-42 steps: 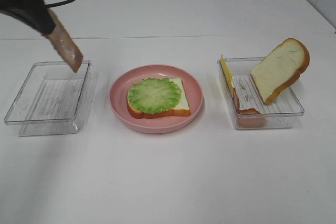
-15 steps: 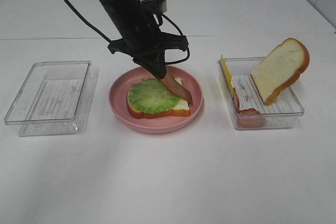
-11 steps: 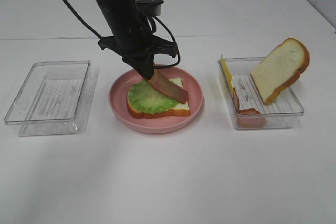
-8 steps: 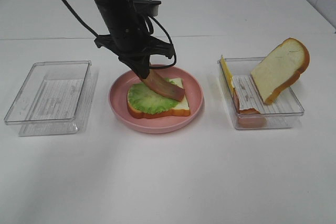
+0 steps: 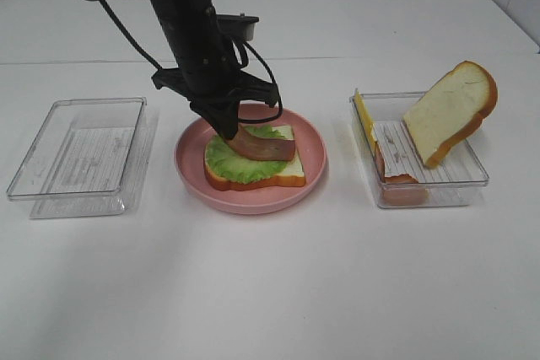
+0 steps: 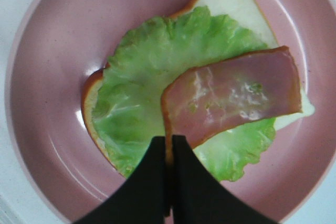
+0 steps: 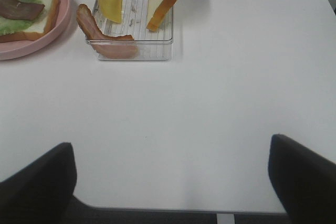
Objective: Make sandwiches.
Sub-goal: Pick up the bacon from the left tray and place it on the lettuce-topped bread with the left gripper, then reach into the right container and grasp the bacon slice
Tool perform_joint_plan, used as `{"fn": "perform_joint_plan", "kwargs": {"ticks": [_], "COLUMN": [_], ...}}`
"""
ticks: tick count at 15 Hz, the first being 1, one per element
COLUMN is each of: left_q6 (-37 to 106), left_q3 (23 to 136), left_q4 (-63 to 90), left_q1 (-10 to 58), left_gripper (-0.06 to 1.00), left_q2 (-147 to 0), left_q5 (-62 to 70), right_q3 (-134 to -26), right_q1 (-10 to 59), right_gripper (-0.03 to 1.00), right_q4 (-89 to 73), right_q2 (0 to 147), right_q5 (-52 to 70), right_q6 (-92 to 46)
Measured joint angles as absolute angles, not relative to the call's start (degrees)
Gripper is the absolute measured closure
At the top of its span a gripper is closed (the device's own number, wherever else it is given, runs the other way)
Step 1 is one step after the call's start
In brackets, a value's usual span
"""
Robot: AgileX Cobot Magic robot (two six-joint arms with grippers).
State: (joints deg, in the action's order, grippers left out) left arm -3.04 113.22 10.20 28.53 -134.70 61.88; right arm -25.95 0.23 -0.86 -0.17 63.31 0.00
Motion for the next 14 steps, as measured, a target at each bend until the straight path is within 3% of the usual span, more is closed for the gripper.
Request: {"fn": "perform_joint_plan", "kwargs": {"ticks": [4, 5, 6, 8, 9, 10, 14], "left_q6": [-3.7, -3.7, -3.7, -3.7, -3.7, -3.7, -3.0], "left_q3": [113.2, 113.2, 113.2, 115.7, 118.3, 122.7, 123.8], "left_q4": [10.0, 10.0, 10.0, 10.0, 9.9, 9.5, 6.6], "left_q1": [28.5, 28.5, 28.5, 28.5, 28.5, 28.5, 25.7], "left_gripper": [0.93, 0.85, 0.7, 0.23, 0.09, -0.01, -0.03], "left_q2": [-135.5, -135.5, -135.5, -135.5, -135.5, -134.9, -130.2], "left_q5": [61.9, 61.9, 62.2, 66.6, 68.7, 69.1, 69.3], "right_q3": [-26.0, -26.0, -26.0, -26.0, -26.0, -26.0, -26.0], "right_q1": [0.2, 0.2, 0.2, 0.2, 0.2, 0.2, 0.2], "right_gripper": [0.01, 0.01, 0.01, 0.01, 0.01, 0.01, 0.01], "right_q4": [-0.9, -0.9, -0.9, -0.9, -0.9, -0.9, -0.9], "right_q2": [-0.2, -0.2, -0.2, -0.2, -0.2, -0.2, -0.2], "right_q5": [63.3, 63.3, 63.3, 63.3, 63.3, 63.3, 63.3], "right_q6": [0.0, 0.0, 0.0, 0.0, 0.0, 0.0, 0.0]}}
